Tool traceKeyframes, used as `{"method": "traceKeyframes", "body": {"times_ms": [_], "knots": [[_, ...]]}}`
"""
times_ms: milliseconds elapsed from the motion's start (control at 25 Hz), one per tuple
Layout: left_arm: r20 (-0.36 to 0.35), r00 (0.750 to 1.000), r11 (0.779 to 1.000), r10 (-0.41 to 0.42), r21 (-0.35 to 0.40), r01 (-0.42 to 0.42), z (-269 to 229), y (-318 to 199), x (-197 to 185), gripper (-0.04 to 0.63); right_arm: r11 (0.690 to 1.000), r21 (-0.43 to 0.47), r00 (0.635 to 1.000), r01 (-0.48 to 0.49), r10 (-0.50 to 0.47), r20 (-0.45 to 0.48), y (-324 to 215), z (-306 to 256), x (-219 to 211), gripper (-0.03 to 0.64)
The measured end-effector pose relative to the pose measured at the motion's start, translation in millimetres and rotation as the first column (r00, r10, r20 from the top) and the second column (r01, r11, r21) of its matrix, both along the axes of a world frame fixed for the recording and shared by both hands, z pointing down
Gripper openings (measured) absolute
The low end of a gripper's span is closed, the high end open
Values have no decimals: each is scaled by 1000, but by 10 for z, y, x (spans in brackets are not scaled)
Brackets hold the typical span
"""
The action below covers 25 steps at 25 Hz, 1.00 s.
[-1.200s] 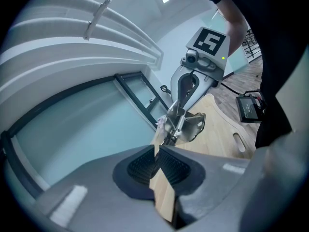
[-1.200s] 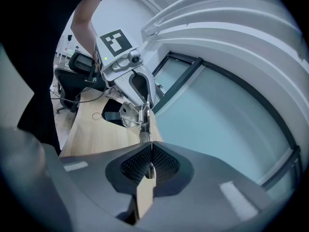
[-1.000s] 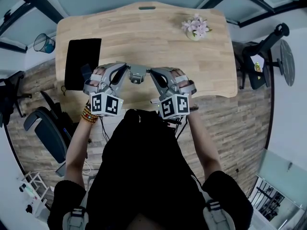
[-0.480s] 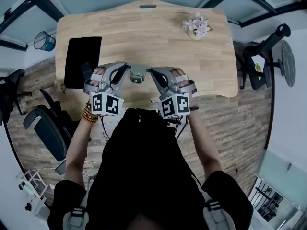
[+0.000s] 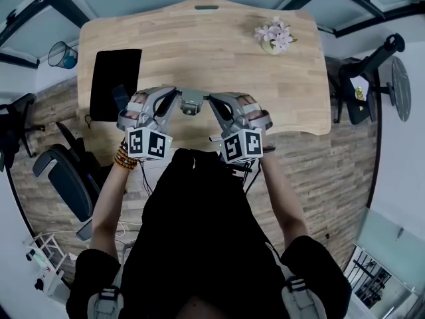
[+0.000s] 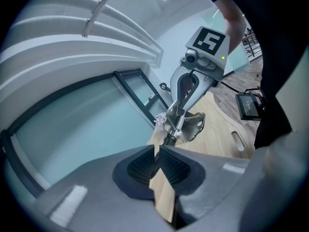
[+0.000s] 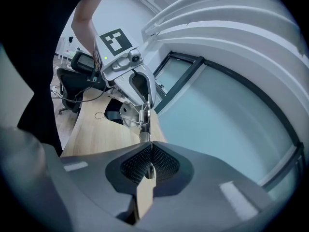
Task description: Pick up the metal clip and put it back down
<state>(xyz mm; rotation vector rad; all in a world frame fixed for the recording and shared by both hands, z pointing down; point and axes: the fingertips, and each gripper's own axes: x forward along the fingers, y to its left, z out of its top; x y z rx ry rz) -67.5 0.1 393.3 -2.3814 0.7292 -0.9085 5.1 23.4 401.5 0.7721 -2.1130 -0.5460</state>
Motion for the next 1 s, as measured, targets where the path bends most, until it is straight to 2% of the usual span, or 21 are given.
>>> {"method": "traceKeyframes", "body": {"times_ms": [1000], "knots": [[55, 998, 996, -35, -83, 39, 588, 17, -12, 37, 995, -83, 998, 58, -58, -4, -24, 563, -10, 23]]}}
